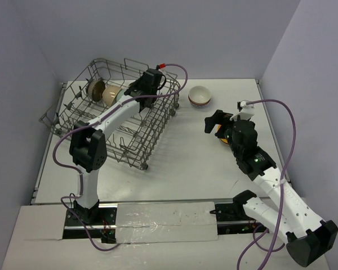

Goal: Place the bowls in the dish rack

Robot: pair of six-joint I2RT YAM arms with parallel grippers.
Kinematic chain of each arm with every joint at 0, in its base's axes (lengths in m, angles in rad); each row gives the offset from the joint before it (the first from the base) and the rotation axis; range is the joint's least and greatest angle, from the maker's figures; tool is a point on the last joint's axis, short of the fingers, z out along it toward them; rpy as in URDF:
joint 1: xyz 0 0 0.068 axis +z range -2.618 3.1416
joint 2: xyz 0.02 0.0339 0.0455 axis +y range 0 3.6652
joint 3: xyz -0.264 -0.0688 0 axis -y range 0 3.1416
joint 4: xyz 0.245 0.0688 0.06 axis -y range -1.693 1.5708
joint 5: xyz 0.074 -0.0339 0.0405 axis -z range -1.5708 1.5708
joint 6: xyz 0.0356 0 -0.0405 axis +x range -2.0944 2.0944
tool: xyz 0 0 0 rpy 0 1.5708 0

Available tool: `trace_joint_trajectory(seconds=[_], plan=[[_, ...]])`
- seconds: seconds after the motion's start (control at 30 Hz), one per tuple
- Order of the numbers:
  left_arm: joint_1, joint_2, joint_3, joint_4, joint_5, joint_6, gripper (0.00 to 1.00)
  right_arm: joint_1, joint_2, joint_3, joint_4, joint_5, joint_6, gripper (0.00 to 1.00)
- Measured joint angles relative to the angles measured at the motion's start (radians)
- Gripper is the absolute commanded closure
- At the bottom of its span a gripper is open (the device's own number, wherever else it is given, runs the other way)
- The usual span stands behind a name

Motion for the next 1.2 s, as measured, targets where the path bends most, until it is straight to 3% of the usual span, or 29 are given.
trace_joint_trajectory(seconds=[1.2], plan=[[-0.071,0.039,-0.095,0.217,-0.231,0.164,1.0,0.0,-0.01,-0.033,0.006,0.0,-0.005,0.02]])
